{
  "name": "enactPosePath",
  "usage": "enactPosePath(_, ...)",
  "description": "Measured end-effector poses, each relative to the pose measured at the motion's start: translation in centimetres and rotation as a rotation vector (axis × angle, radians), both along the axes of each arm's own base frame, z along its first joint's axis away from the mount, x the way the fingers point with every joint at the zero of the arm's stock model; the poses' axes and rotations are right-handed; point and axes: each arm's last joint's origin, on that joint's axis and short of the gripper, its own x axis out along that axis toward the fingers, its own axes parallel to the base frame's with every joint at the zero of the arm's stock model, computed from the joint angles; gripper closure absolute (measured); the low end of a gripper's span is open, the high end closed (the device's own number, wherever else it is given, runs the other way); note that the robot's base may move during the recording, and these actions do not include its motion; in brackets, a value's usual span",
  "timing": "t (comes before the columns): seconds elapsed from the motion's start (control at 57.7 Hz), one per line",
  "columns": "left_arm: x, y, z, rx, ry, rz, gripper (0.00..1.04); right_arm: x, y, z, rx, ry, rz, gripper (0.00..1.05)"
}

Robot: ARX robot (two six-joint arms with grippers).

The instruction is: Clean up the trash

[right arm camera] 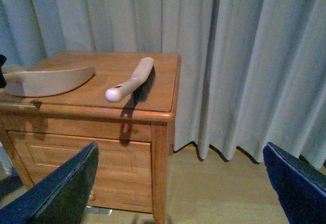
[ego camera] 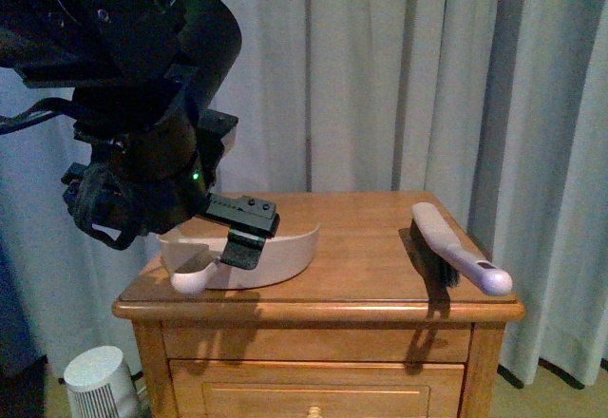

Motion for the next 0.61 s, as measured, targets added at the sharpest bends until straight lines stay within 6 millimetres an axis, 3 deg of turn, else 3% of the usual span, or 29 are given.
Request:
enactPosePath(0.572,0.6,-0.5,-2.2,0.013,0.015,-0.008,0.08,0.0,0.0,0.0,0.0,0.0,0.0,0.07)
enactPosePath(0.607,0.6,-0.5,-2.2,0.016,0.012,-0.014,0.12,0.0,0.0,0.0,0.0,0.0,0.0,0.07)
